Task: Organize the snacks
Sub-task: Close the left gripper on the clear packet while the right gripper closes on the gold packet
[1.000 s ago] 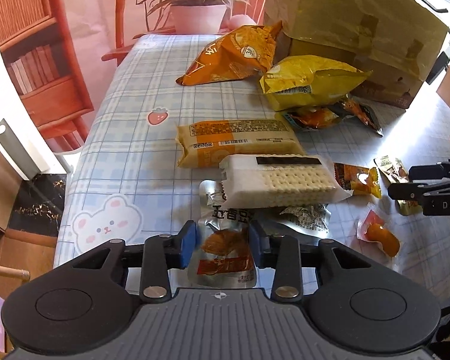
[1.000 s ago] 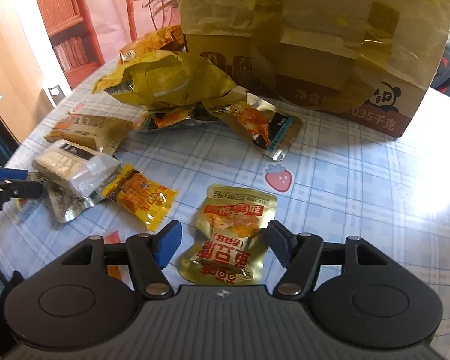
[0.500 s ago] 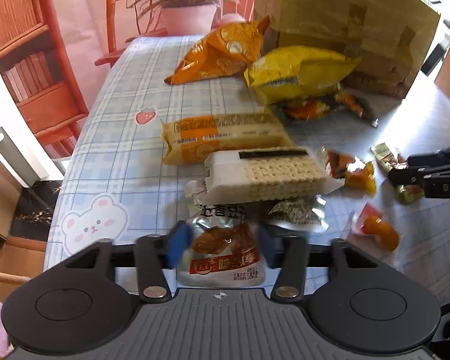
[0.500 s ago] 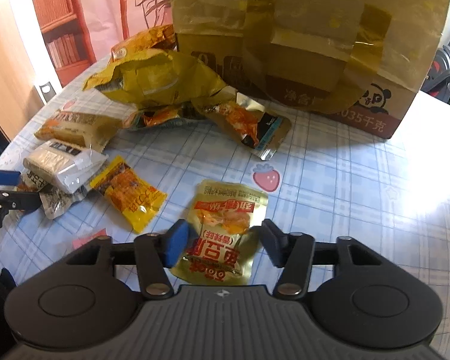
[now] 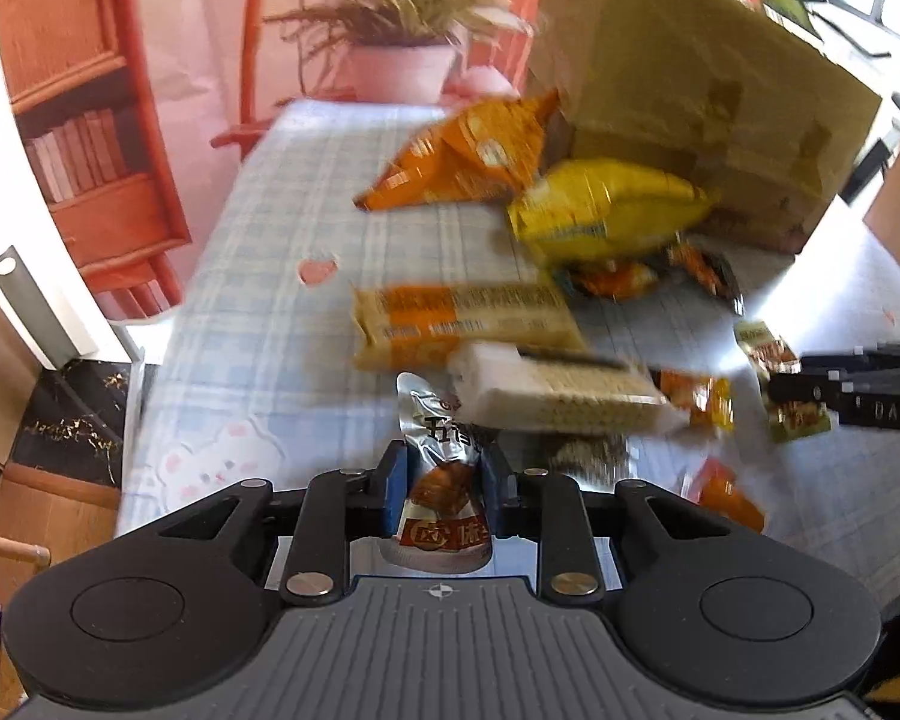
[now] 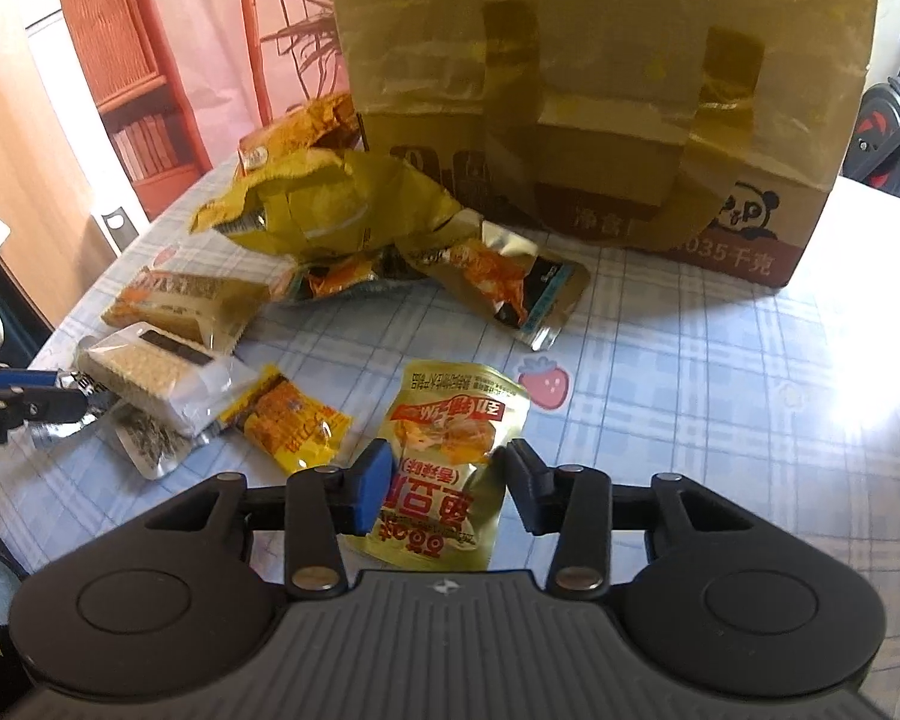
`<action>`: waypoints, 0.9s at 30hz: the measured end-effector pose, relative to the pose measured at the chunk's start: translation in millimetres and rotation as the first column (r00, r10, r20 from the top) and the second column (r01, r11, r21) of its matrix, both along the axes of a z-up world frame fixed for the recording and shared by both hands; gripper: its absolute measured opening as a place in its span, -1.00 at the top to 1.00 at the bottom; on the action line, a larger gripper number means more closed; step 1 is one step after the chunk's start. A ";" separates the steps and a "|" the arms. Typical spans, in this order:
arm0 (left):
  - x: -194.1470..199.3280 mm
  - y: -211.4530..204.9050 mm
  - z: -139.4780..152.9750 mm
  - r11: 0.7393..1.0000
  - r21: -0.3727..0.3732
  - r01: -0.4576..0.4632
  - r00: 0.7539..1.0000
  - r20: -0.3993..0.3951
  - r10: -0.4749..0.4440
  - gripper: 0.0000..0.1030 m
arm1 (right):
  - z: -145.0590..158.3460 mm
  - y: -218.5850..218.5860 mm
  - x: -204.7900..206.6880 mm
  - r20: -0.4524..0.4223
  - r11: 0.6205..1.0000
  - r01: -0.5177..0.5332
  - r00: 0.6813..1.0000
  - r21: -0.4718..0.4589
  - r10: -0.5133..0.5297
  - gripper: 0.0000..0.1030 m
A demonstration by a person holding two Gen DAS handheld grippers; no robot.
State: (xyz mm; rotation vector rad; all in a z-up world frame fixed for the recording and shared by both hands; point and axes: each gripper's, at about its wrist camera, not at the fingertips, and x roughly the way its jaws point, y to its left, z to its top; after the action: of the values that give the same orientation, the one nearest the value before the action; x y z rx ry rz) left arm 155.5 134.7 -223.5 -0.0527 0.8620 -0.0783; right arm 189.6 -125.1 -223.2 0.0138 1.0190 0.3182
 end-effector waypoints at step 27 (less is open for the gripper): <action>-3.4 -12.9 -13.1 0.997 0.011 0.081 0.991 -0.109 -0.079 -0.10 | 32.0 -12.7 10.5 0.091 0.999 0.009 0.996 0.051 -0.014 0.13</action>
State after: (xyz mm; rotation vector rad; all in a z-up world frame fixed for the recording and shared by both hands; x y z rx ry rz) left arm 152.2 121.8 -236.6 -0.0083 0.9738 -0.1452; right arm 200.1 -137.9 -191.2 0.0508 0.9200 0.3316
